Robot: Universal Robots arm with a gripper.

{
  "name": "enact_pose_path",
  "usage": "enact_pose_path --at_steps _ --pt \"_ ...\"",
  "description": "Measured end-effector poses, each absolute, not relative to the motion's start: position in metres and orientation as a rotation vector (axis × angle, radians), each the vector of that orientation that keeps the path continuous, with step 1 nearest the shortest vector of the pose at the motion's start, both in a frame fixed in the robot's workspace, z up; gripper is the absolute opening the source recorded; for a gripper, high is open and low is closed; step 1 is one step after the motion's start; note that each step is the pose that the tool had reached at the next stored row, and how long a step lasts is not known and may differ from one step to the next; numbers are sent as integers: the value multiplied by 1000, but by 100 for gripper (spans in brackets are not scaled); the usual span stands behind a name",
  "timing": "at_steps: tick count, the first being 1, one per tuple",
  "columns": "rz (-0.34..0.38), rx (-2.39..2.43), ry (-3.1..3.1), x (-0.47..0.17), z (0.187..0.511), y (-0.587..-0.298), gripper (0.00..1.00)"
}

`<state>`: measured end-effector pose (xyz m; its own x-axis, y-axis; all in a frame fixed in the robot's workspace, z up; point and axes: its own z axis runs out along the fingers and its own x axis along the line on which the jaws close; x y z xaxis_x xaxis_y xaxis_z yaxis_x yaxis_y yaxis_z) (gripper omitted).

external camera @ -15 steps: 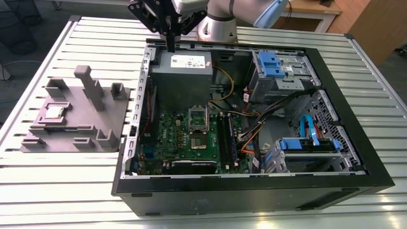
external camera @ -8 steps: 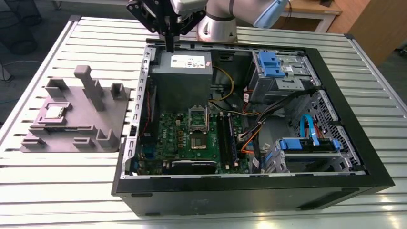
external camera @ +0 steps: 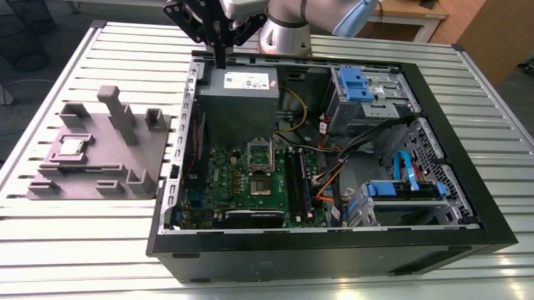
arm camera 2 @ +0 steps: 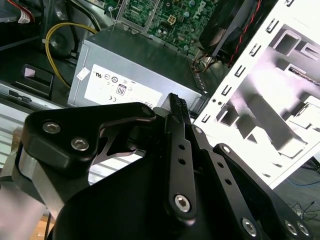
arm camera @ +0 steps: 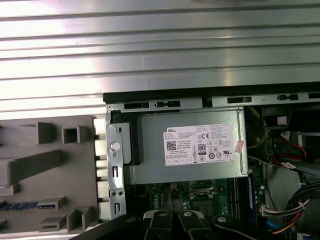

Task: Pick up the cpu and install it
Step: 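Reach for the cpu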

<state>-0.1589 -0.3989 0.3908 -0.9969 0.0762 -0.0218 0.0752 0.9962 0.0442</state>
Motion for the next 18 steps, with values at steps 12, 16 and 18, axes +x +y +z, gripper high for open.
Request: enact_pose_path --at_steps 12,16,18 --pt "68 118 3116 -163 390 -399 10" --pt "67 118 3116 -165 390 -399 10" --pt "67 118 3116 -165 390 -399 10"
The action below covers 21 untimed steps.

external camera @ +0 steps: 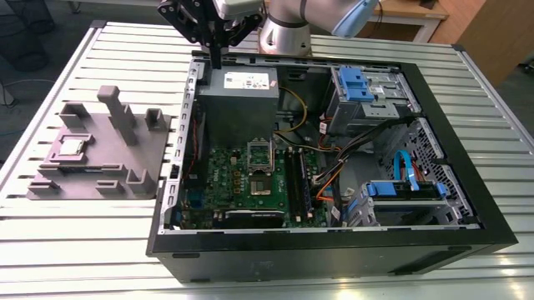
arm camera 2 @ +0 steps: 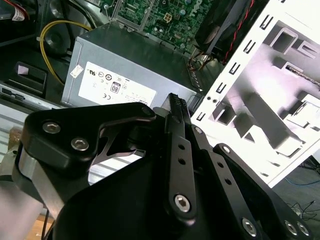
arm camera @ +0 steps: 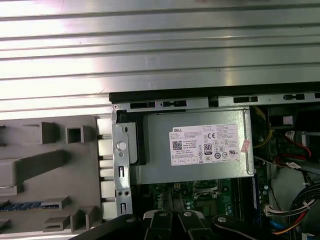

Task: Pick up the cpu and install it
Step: 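Reach for the cpu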

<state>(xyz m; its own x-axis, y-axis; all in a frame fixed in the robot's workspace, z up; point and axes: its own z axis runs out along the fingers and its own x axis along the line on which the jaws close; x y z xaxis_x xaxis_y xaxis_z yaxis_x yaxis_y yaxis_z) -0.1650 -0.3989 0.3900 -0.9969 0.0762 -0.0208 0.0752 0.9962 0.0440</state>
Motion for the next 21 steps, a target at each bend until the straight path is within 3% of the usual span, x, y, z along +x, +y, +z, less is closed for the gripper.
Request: enact_pose_path --at_steps 21 --pt "67 118 3117 -171 389 -399 10"
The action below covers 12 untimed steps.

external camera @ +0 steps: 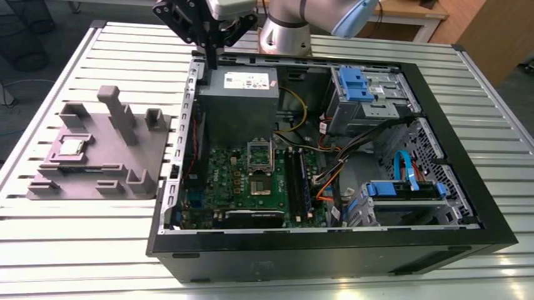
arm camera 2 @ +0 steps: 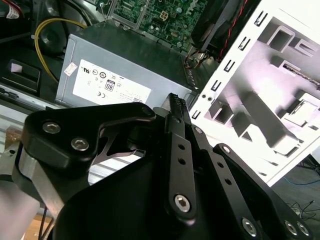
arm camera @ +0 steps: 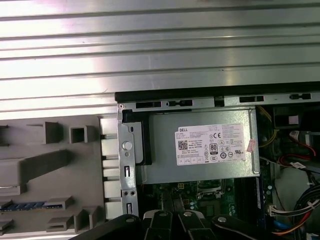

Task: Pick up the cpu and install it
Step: 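Reach for the cpu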

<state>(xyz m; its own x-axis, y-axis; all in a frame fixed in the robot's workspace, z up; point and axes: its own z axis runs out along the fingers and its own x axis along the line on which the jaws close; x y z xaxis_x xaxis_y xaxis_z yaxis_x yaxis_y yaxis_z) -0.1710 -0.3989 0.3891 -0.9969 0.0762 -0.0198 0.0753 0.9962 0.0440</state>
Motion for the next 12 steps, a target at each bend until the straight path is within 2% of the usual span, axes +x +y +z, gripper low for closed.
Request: enact_pose_path --at_steps 12 --pt "67 118 3118 -174 389 -399 10"
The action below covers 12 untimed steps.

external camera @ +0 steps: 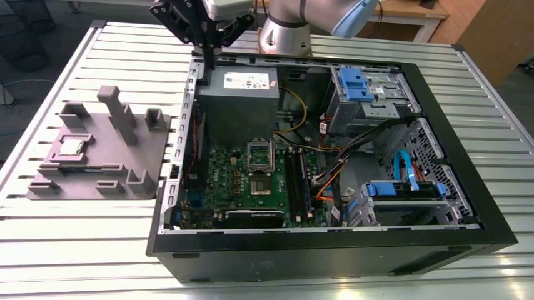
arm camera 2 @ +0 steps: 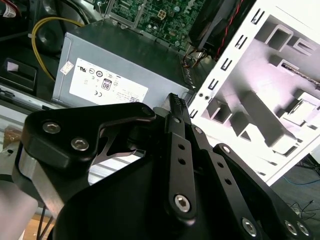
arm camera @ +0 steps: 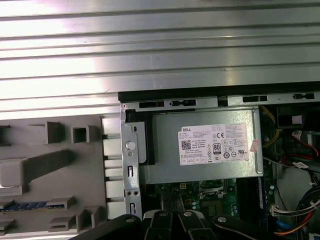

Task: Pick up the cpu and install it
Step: 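Reach for the cpu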

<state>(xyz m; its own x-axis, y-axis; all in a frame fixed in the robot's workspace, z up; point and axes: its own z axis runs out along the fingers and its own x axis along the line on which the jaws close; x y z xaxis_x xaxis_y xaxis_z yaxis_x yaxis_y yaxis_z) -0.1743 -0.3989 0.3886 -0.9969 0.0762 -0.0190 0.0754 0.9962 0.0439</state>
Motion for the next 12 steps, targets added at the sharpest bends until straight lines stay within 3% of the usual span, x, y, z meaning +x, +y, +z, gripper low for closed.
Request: enact_pose_path --at_steps 12 --pt "67 118 3119 -178 388 -399 10"
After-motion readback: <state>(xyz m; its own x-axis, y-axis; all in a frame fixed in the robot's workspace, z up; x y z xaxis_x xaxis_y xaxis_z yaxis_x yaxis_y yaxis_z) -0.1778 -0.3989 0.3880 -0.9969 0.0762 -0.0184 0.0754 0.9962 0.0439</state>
